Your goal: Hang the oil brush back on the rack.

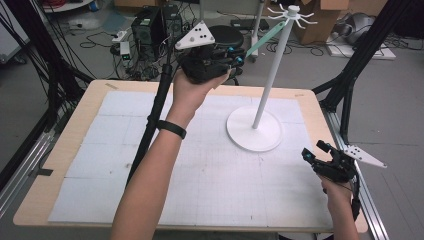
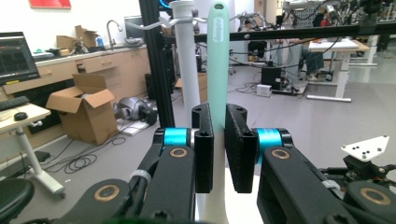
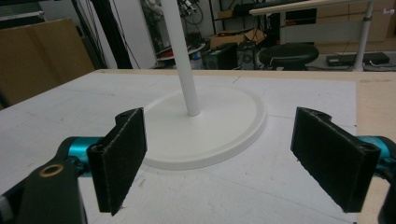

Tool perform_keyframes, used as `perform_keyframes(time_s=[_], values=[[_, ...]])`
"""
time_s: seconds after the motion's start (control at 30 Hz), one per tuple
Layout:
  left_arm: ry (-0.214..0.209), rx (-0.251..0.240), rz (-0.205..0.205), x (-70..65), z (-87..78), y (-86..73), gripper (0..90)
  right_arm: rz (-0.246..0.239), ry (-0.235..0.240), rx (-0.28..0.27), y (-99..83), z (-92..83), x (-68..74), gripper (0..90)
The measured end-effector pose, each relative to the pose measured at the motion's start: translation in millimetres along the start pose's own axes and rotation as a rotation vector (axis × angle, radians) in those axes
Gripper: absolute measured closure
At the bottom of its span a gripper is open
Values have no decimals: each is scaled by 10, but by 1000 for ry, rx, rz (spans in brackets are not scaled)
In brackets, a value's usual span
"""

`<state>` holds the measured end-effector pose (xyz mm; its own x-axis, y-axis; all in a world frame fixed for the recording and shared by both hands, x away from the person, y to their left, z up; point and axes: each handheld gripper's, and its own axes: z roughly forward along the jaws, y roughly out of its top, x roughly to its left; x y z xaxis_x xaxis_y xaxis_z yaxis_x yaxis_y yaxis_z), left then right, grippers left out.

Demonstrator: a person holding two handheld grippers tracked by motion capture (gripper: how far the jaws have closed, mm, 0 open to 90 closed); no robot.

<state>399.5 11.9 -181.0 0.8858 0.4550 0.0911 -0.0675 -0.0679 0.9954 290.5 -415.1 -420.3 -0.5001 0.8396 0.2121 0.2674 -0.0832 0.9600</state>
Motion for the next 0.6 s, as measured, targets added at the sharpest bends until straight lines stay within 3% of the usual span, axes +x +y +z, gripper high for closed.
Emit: perform_keyframes(time_s=[0.37, 0.6], values=[[25, 12, 3, 2, 60, -18, 824, 11, 2, -1, 2, -9, 6, 173], [64, 14, -8, 41, 68, -33, 824, 9, 3, -3, 2, -12, 2, 174]])
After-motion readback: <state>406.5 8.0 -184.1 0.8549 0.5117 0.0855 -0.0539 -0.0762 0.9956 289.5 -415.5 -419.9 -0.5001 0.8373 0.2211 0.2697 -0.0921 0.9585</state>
